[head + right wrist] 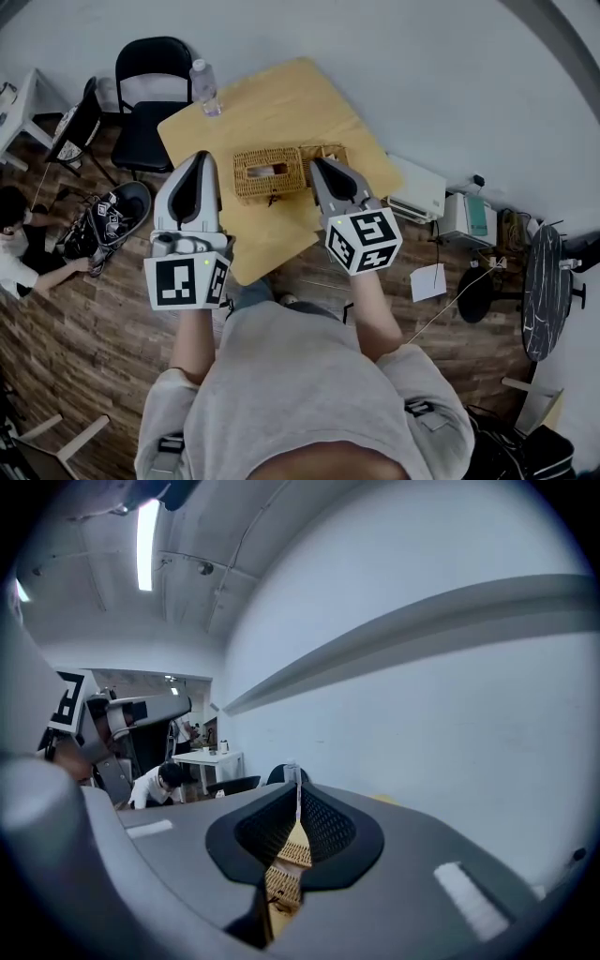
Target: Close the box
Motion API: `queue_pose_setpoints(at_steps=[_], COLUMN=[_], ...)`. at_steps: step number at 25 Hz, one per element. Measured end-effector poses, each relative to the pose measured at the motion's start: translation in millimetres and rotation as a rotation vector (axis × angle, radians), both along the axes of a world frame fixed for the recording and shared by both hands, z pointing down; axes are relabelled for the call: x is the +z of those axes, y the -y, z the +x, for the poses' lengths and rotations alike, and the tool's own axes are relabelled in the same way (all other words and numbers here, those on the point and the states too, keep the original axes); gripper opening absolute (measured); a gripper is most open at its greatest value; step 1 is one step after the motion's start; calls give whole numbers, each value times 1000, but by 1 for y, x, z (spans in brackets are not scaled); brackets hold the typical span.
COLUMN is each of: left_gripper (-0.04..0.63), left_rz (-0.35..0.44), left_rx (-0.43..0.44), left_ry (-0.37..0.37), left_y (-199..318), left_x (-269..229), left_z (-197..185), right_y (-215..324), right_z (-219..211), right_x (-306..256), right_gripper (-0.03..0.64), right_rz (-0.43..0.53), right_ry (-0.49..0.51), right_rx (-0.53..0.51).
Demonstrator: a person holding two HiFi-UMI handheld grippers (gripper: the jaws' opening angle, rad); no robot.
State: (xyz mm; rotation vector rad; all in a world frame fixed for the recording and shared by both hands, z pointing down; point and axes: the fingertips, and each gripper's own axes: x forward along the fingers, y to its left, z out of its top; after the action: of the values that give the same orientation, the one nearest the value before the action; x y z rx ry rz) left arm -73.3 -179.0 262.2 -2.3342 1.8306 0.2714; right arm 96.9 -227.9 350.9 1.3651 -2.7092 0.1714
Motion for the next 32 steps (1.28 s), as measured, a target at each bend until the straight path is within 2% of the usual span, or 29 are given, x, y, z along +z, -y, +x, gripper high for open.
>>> queue_pose_setpoints(at_steps=[19,32], left_gripper=[58,58], left_rz=[30,31], left_rx=[16,18], left_ry=[-1,-12], left_y=[-9,-20], left_x=[-15,-12], left_z=[8,8], right_y=[-26,-39], right_z=[41,43], right_x=[-72,-80], right_gripper=[17,17], right_rz=[209,244], right_ry=[49,42], right_rx=[112,125])
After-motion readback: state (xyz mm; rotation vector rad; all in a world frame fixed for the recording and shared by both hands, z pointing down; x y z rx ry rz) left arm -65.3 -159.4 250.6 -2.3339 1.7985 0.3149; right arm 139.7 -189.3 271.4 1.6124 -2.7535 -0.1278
